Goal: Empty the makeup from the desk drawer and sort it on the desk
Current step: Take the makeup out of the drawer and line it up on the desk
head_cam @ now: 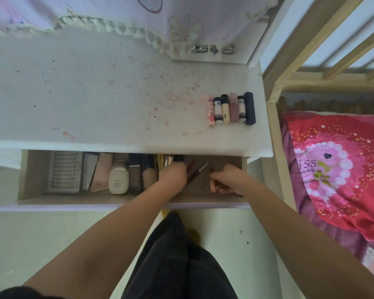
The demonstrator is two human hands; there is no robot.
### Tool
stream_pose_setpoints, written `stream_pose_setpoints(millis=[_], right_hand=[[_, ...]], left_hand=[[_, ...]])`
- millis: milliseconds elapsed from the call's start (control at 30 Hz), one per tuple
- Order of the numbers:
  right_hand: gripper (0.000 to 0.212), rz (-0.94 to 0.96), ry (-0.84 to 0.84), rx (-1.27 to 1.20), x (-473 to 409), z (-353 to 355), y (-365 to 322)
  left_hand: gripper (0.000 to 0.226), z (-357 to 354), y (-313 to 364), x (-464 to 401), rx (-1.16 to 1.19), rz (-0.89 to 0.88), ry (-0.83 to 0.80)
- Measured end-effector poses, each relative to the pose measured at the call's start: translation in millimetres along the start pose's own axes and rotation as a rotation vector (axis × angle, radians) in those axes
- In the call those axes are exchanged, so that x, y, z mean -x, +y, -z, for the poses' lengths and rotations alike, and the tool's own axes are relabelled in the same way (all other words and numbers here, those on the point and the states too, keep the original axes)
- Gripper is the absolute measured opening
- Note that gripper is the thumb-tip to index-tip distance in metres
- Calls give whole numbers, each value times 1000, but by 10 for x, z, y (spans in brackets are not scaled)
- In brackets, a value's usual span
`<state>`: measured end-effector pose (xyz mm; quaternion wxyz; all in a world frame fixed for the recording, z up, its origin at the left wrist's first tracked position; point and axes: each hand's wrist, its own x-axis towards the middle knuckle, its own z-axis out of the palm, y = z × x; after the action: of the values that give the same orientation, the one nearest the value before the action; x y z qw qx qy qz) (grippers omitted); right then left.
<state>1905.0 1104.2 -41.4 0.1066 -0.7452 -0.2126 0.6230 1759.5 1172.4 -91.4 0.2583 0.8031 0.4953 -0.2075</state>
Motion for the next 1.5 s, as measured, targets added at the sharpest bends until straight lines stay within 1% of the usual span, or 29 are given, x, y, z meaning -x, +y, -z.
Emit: stream_pose_setpoints(millis=[67, 133, 200, 233, 267, 300, 400, 433, 500, 567, 600, 633, 700, 767, 800, 867, 900, 933, 967, 1033, 1100, 1167, 1200, 1267, 1367, 1500], right_hand=[[41, 49, -56, 109, 114, 65, -45], [36, 106, -152, 264, 307, 193, -152], [25, 174, -196, 372, 533, 365, -306], [20, 220, -176, 366, 632, 445, -406], [16, 277, -129, 329, 696, 508, -508], [15, 346, -46, 285, 727, 551, -623], [26, 511, 290, 224, 526, 547, -1005], [29, 526, 387, 250, 422, 495, -1125], [29, 514, 548, 449, 232, 385, -1312], [14, 534, 605, 599, 124, 301, -1432], [7, 539, 605, 624, 99, 272, -1475], [6, 540, 613, 641, 95, 248, -1511], [6, 526, 659, 692, 118, 222, -1546], [14, 523, 678, 762, 140, 215, -1551], [18, 526, 678, 792, 154, 221, -1543], [15, 543, 676, 849, 223, 240, -1513], [13, 565, 679, 847, 275, 247, -1468], [16, 597, 666, 816, 335, 247, -1392], [20, 629, 606, 764, 396, 224, -1279], [21, 675, 400, 660, 474, 91, -941], [18, 573, 198, 716, 377, -76, -542], [24, 423, 72, 769, 103, -212, -229], [29, 354, 37, 762, -23, -271, -147], [36, 281, 28, 736, -235, -379, -73], [35, 235, 102, 690, -460, -509, -27], [34, 157, 236, 654, -618, -574, 12]], left_hand=[[18, 196, -9, 145, -1, -65, -33], [21, 420, -69, 345, 35, -144, -59], [21, 649, -162, 533, 124, -213, -82], [21, 776, -197, 607, 213, -228, -79], [20, 901, -217, 637, 311, -228, -52], [21, 1029, -208, 614, 400, -216, -5], [27, 1359, -93, 299, 532, -178, 183], [29, 1429, -43, 150, 547, -154, 233], [30, 1500, 40, -127, 568, -105, 291], [29, 1519, 105, -334, 575, -66, 307], [28, 1523, 132, -416, 579, -52, 307], [26, 1523, 155, -484, 589, -43, 308], [21, 1524, 185, -562, 620, -37, 321], [21, 1514, 207, -601, 638, -49, 323], [22, 1509, 215, -600, 632, -58, 323], [23, 1503, 212, -509, 612, -70, 320], [21, 1484, 194, -422, 610, -79, 317], [17, 1446, 159, -304, 618, -98, 311], [13, 1382, 111, -158, 639, -131, 300], [11, 1135, -25, 163, 676, -197, 240], [13, 783, -178, 414, 660, -187, 162], [15, 420, -289, 484, 571, -136, 96], [17, 282, -309, 462, 495, -113, 74], [22, 105, -292, 331, 343, -57, 58], [24, -17, -208, 86, 145, 24, 50], [22, -86, -55, -68, -126, -9, 63]])
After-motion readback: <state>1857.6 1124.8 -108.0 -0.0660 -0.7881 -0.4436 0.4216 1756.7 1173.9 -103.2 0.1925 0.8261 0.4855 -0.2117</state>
